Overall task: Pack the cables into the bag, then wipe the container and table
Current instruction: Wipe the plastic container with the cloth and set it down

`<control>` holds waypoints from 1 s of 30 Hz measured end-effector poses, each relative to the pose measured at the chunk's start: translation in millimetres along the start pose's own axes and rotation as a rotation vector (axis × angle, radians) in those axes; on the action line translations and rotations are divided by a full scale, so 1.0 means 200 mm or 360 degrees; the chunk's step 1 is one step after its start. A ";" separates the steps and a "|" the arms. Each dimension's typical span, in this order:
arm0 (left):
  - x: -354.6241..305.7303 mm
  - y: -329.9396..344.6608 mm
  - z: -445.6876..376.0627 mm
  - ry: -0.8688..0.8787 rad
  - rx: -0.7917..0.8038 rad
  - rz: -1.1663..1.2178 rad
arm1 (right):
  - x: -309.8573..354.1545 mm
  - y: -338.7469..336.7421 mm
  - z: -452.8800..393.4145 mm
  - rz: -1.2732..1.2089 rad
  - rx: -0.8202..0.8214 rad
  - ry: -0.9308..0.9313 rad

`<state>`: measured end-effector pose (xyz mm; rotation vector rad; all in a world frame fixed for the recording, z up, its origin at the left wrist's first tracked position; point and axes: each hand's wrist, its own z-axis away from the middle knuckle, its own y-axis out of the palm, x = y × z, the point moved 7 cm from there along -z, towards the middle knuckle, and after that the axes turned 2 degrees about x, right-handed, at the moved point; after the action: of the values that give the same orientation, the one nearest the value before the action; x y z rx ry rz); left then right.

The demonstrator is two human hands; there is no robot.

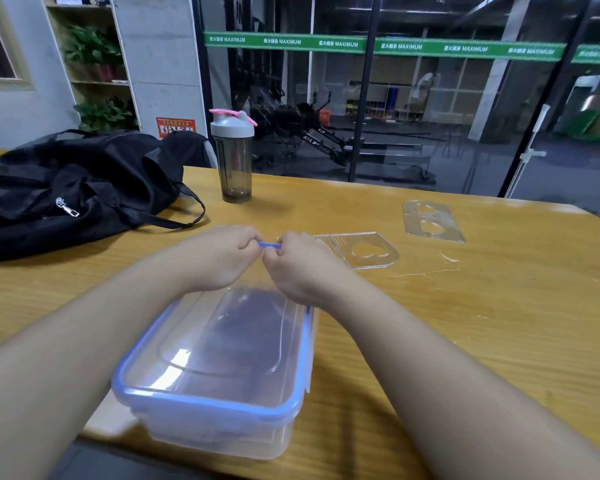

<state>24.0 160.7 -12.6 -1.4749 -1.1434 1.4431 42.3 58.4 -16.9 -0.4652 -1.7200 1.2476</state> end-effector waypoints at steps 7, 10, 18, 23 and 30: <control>0.01 0.01 -0.03 0.0022 -0.0047 -0.0042 | -0.01 0.00 -0.02 -0.0040 -0.0035 -0.0023; 0.00 0.00 -0.03 0.0062 -0.0111 0.0010 | -0.03 0.00 -0.01 -0.0176 -0.0076 0.0014; 0.17 -0.10 0.11 -0.0251 -0.0497 0.0700 | -0.10 -0.06 0.15 -0.1162 -0.0503 0.0196; 0.11 0.01 0.40 -0.0137 -0.0021 0.1206 | -0.05 -0.01 0.33 -0.1306 -0.0301 0.0106; 0.07 0.05 0.49 -0.0130 -0.0016 0.1570 | -0.04 0.12 0.37 -0.1578 -0.0313 0.0182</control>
<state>-73.6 165.0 -32.9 -2.1358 -0.4219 2.1305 -21.1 23.8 -46.0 0.2152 -1.6329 0.3311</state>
